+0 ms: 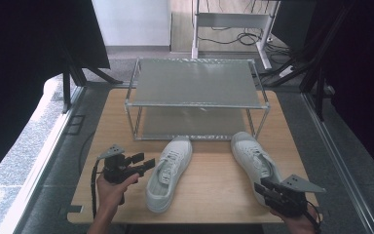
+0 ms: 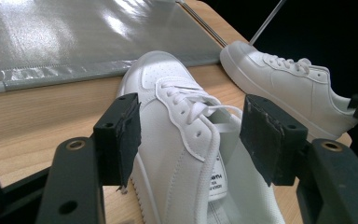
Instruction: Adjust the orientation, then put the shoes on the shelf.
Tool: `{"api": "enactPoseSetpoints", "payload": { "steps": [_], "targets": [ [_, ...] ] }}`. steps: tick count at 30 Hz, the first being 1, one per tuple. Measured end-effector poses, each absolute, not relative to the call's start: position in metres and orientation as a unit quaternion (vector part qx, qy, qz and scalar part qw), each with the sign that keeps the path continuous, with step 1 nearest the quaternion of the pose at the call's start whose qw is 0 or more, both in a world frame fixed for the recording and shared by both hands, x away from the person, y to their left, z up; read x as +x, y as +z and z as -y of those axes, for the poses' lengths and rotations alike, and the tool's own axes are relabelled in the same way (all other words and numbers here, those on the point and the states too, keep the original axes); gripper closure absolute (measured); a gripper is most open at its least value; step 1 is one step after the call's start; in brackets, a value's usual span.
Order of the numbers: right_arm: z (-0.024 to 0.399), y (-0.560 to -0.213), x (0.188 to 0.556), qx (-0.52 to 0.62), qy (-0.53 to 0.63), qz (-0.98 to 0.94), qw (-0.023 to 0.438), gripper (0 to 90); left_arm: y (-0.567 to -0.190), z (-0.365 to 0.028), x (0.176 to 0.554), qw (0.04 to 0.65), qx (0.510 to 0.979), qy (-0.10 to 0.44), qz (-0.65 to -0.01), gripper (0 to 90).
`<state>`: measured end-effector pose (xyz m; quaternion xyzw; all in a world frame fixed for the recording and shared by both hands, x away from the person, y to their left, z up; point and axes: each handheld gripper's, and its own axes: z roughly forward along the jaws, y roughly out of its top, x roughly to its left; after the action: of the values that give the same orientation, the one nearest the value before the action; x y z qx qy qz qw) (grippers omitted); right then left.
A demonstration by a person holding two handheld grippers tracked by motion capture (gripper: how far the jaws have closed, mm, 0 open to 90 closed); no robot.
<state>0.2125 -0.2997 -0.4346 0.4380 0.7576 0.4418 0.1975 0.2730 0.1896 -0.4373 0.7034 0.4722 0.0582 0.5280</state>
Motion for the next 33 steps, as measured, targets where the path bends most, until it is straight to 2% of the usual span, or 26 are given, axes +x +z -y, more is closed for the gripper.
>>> {"api": "enactPoseSetpoints", "payload": {
  "steps": [2, 5, 12, 15, 17, 21, 23, 26, 33],
  "targets": [
    [0.301, -0.43, 0.217, 0.444, 0.447, -0.749, 0.207, 52.7, -0.436, -0.189, 0.273, 0.527, 0.705, 0.06, -0.47, 38.1],
    [0.3, -0.42, 0.229, 0.433, 0.448, -0.755, 0.204, 47.9, -0.431, -0.19, 0.273, 0.531, 0.702, 0.063, -0.47, 38.1],
    [0.299, -0.395, 0.268, 0.411, 0.442, -0.773, 0.198, 44.3, -0.408, -0.182, 0.281, 0.541, 0.703, 0.077, -0.456, 37.9],
    [0.304, -0.385, 0.284, 0.43, 0.442, -0.751, 0.235, 44.8, -0.401, -0.176, 0.288, 0.541, 0.705, 0.078, -0.451, 37.9],
    [0.308, -0.382, 0.292, 0.443, 0.447, -0.738, 0.242, 45.0, -0.4, -0.173, 0.292, 0.539, 0.708, 0.075, -0.45, 37.9],
    [0.317, -0.388, 0.296, 0.463, 0.463, -0.715, 0.245, 45.7, -0.406, -0.164, 0.298, 0.514, 0.725, 0.076, -0.451, 37.8],
    [0.322, -0.395, 0.296, 0.473, 0.457, -0.715, 0.235, 45.7, -0.416, -0.162, 0.296, 0.508, 0.723, 0.074, -0.461, 38.0],
    [0.331, -0.404, 0.29, 0.486, 0.46, -0.707, 0.227, 45.8, -0.425, -0.16, 0.288, 0.474, 0.745, 0.081, -0.463, 38.5],
    [0.346, -0.418, 0.285, 0.509, 0.459, -0.696, 0.215, 45.7, -0.44, -0.154, 0.28, 0.448, 0.761, 0.091, -0.461, 40.0]
  ]
}}
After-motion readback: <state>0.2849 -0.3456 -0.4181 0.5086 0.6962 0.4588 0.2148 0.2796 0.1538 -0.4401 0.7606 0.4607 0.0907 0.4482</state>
